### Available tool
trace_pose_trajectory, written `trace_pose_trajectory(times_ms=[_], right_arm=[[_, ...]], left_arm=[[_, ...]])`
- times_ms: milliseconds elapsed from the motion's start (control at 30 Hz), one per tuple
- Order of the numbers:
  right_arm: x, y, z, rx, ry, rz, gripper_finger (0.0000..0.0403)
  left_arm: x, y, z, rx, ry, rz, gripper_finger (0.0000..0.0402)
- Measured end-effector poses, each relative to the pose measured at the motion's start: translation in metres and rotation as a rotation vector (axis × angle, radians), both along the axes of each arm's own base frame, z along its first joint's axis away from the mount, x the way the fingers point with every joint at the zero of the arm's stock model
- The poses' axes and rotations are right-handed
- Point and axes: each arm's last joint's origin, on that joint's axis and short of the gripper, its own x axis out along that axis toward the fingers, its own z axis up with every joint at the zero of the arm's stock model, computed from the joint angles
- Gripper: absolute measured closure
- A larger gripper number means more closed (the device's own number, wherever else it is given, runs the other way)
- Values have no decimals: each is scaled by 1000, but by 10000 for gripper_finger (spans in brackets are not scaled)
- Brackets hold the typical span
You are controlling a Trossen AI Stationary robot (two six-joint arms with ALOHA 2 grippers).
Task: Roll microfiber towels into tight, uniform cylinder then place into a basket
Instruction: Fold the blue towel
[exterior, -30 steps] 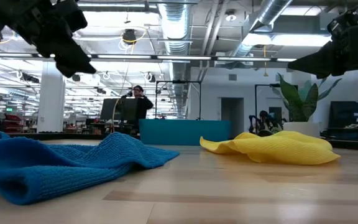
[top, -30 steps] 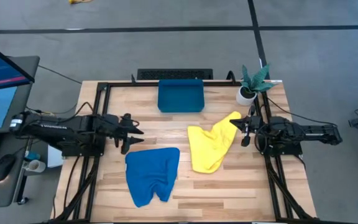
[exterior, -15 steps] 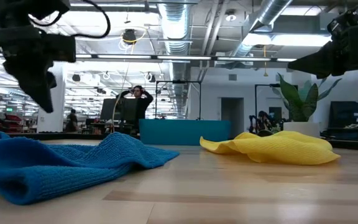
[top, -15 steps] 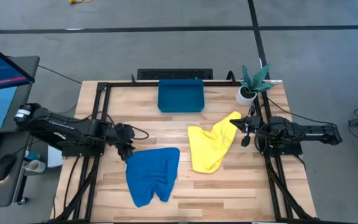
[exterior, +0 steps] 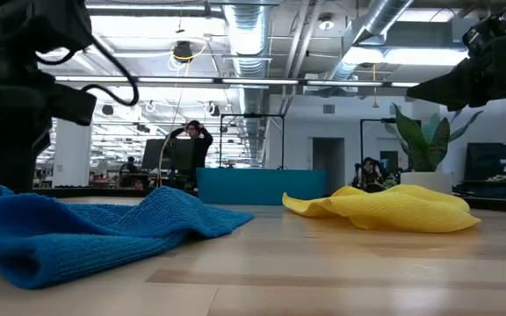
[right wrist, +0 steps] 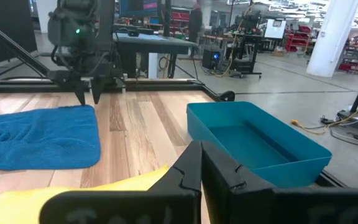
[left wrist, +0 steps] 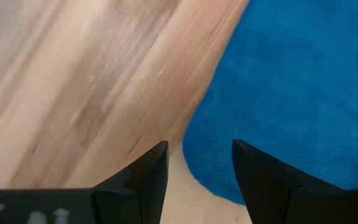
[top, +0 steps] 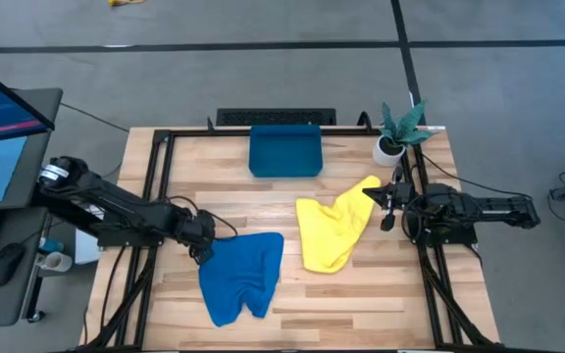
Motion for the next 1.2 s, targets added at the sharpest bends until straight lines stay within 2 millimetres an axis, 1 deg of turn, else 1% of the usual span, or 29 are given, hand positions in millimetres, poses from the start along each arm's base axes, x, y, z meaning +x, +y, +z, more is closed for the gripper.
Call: trace_pose_trajectory(times_ms=[200,367,467,600,867,967,1133,1200], right_arm=[[0,0,0,0,0,0,374],[0,0,0,0,0,0,375],[0,0,0,0,0,0,374],[0,0,0,0,0,0,375],[0,0,0,0,0,-1,374],[0,0,0,0,0,0,375],[0,0,1,1,-24,0,374],[0,0,3,1,-45,2,374]], left_arm=[[2,-4,-10,8,56,21,233],[5,-8,-15,10,71,13,233],[4,-9,-15,8,75,22,242],[4,-10,-15,5,75,10,275],[4,-11,-16,-13,72,-1,366],[5,-12,-15,-23,67,-2,394],[8,-13,-8,-21,36,-24,396],[14,-15,0,-25,-1,-46,399]])
